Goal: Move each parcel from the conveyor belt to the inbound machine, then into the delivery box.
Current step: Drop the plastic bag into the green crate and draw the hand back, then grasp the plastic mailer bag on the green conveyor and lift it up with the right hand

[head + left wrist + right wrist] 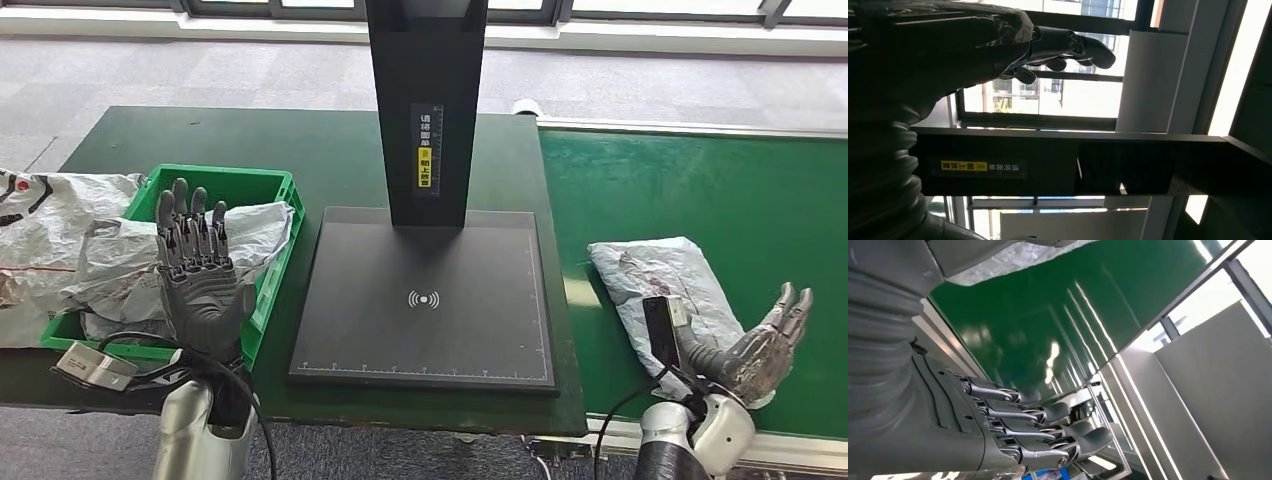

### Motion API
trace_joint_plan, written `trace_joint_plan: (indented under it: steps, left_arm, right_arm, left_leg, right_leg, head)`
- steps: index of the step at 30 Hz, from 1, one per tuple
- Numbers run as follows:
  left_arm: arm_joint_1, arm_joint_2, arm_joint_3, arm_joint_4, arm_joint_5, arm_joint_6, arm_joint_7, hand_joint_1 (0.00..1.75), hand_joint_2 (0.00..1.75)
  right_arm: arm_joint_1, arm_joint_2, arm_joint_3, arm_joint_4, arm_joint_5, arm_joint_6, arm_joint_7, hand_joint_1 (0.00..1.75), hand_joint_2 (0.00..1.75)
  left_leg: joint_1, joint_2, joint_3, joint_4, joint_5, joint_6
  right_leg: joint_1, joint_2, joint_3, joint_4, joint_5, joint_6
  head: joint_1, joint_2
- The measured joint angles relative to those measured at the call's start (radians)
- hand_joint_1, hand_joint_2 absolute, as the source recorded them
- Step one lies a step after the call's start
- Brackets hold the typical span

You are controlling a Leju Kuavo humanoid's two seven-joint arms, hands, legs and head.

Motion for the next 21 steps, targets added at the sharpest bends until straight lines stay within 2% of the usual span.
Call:
trace_joint_plan:
  steps: [8,21]
  left_arm:
    - [0.024,-0.002,-0.016,-0.002,0.024,-0.015,0.0,0.0,1.75]
    - [0.042,-0.002,-0.023,-0.008,0.002,-0.003,0.0,0.0,1.75]
  right_arm:
    - [-0.052,-0.047,-0.039,0.172,0.007,0.0,0.043,0.0,1.75]
    - [-0.128,-0.104,-0.052,0.429,0.028,0.002,0.09,0.0,1.75]
  left_leg:
    - [0.0,0.0,0.0,0.0,0.0,0.0]
    - [0.0,0.0,0.0,0.0,0.0,0.0]
  right_leg:
    - [-0.001,0.0,0.0,0.0,0.0,0.0]
    - [0.0,0.0,0.0,0.0,0.0,0.0]
  head:
    - [0.0,0.0]
    - [0.0,0.0]
